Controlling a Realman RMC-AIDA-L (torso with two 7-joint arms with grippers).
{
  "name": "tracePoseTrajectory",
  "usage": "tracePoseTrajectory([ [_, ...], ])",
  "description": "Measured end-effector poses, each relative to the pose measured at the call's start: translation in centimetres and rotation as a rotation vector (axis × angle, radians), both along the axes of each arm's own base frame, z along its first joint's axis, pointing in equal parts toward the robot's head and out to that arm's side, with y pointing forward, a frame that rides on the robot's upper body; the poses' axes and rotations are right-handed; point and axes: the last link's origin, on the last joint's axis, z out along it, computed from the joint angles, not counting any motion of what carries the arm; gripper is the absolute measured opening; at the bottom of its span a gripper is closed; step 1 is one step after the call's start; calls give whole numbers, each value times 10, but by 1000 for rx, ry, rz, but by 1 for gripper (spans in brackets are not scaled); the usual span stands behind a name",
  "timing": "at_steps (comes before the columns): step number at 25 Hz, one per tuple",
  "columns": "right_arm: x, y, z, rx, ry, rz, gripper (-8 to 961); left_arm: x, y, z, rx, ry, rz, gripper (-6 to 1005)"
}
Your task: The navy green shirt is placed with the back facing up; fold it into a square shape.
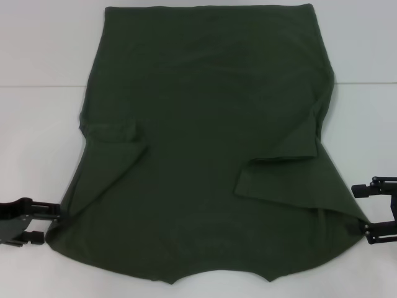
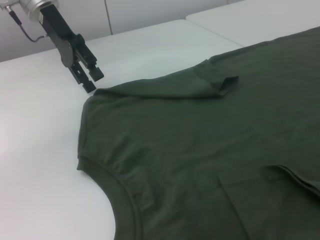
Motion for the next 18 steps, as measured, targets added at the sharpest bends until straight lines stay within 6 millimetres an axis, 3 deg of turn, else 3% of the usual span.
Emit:
tracePoseTrajectory([
  [18,-1,1,0,6,-8,7,833,9,6,-7,-17,-32,-10,809],
])
